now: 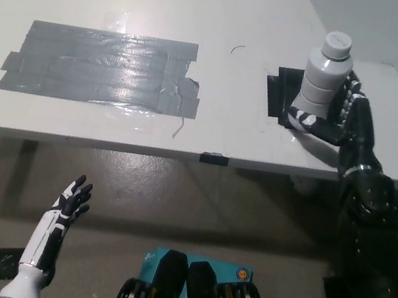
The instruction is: A white bottle is kept in the middle of the desk infront of the robot and the robot picks it up with its right hand and passes it to a person
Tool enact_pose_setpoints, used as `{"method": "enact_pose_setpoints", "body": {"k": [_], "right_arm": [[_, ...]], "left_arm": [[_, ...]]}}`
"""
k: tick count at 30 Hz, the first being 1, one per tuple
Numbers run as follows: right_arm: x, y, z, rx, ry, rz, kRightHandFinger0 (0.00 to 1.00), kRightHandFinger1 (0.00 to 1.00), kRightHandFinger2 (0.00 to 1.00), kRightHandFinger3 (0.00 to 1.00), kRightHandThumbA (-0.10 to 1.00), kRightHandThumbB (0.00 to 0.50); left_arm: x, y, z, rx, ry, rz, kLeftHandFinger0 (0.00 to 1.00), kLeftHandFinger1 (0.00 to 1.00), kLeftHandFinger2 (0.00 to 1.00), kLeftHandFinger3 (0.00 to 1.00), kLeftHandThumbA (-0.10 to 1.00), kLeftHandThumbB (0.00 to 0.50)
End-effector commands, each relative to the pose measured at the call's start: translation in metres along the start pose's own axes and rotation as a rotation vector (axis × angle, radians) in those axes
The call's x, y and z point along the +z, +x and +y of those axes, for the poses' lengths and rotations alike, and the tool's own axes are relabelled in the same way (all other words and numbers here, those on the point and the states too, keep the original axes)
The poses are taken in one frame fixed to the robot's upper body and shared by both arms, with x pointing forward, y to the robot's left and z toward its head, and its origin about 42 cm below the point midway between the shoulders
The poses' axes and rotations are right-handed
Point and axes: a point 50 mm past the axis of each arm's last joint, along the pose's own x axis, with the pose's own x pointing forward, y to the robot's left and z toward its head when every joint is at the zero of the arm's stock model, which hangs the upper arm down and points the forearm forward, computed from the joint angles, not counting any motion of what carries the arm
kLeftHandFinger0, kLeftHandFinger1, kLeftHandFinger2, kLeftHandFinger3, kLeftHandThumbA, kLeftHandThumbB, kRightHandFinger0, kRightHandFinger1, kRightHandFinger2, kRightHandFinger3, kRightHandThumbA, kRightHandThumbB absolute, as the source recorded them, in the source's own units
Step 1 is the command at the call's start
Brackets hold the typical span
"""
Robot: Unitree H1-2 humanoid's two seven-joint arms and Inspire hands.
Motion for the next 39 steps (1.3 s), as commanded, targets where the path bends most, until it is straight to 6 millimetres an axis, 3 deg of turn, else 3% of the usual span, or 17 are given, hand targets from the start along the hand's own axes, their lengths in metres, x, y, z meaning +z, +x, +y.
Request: {"method": "enact_pose_setpoints", "body": {"k": [1,6,7,9,10,11,12,13,14,16,17,19,22,23,26,33,39], "right_arm": [[0.030,0.023,0.008,0.014,0.084,-0.058,1.00,1.00,1.00,1.00,1.00,0.406],[0.031,0.036,0.011,0.029,0.245,0.013,1.00,1.00,1.00,1.00,1.00,0.413],[0.032,0.039,0.011,0.036,0.334,0.034,1.00,1.00,1.00,1.00,0.98,0.368],[0.032,0.042,0.011,0.022,0.413,0.068,1.00,1.00,1.00,1.00,0.93,0.350],[0.034,0.045,0.011,-0.037,0.464,0.118,1.00,1.00,1.00,1.00,0.78,0.379],[0.037,0.048,0.010,-0.098,0.545,0.163,1.00,1.00,1.00,1.00,0.46,0.337],[0.039,0.050,0.009,-0.172,0.630,0.220,0.71,0.60,0.67,1.00,0.08,0.208],[0.039,0.051,0.009,-0.210,0.642,0.247,0.08,0.11,0.32,0.79,-0.08,0.270],[0.039,0.051,0.008,-0.239,0.623,0.259,0.00,0.01,0.17,0.46,-0.10,0.228],[0.037,0.050,0.007,-0.248,0.634,0.253,0.00,0.00,0.21,0.23,-0.10,0.208],[0.033,0.048,0.008,-0.247,0.657,0.249,0.00,0.00,0.31,0.23,-0.10,0.186],[0.027,0.045,0.012,-0.245,0.633,0.241,0.00,0.13,0.55,0.25,-0.10,0.178],[0.023,0.043,0.015,-0.230,0.594,0.213,0.00,0.27,0.72,0.46,-0.10,0.175],[0.021,0.041,0.016,-0.219,0.572,0.194,0.00,0.29,0.75,0.57,-0.10,0.168],[0.026,0.042,0.019,-0.203,0.513,0.151,0.01,0.34,0.78,0.66,-0.10,0.177],[0.045,0.045,0.035,-0.148,0.392,0.052,0.00,0.37,0.79,0.72,-0.10,0.182],[0.072,0.040,0.067,0.024,0.150,-0.106,0.18,0.57,0.85,0.78,-0.10,0.189]], "left_arm": [[0.012,0.005,0.001,-0.007,0.007,-0.052,1.00,1.00,1.00,1.00,1.00,0.067],[0.014,0.007,0.002,-0.009,0.016,-0.066,1.00,1.00,1.00,1.00,0.99,0.069],[0.014,0.006,0.001,-0.006,0.009,-0.068,1.00,1.00,1.00,1.00,0.98,0.063],[0.014,0.006,0.000,-0.013,0.014,-0.070,1.00,1.00,1.00,1.00,0.99,0.059],[0.014,0.007,-0.001,-0.014,0.015,-0.071,1.00,1.00,1.00,1.00,0.99,0.062],[0.014,0.007,-0.001,-0.015,0.015,-0.072,1.00,1.00,1.00,1.00,0.99,0.068],[0.014,0.007,-0.002,-0.016,0.013,-0.070,1.00,1.00,1.00,1.00,0.97,0.069],[0.015,0.007,-0.001,-0.017,0.014,-0.070,1.00,1.00,1.00,1.00,0.97,0.069],[0.016,0.008,-0.001,-0.017,0.020,-0.079,1.00,1.00,1.00,1.00,0.97,0.055],[0.017,0.010,0.000,-0.016,0.023,-0.091,1.00,1.00,1.00,1.00,0.96,0.051],[0.018,0.011,0.001,-0.017,0.019,-0.091,1.00,1.00,1.00,1.00,0.96,0.057],[0.019,0.013,0.003,-0.015,0.024,-0.090,1.00,1.00,1.00,1.00,0.97,0.076],[0.019,0.013,0.003,-0.017,0.020,-0.081,1.00,1.00,1.00,1.00,0.97,0.078],[0.019,0.012,0.003,-0.016,0.023,-0.077,1.00,1.00,1.00,1.00,0.97,0.078],[0.019,0.011,0.003,-0.013,0.010,-0.076,1.00,1.00,1.00,1.00,0.95,0.069],[0.016,0.012,0.003,-0.012,0.026,-0.073,1.00,1.00,1.00,1.00,0.98,0.087],[0.016,0.014,0.002,-0.015,0.021,-0.076,1.00,1.00,1.00,1.00,0.97,0.086]]}}
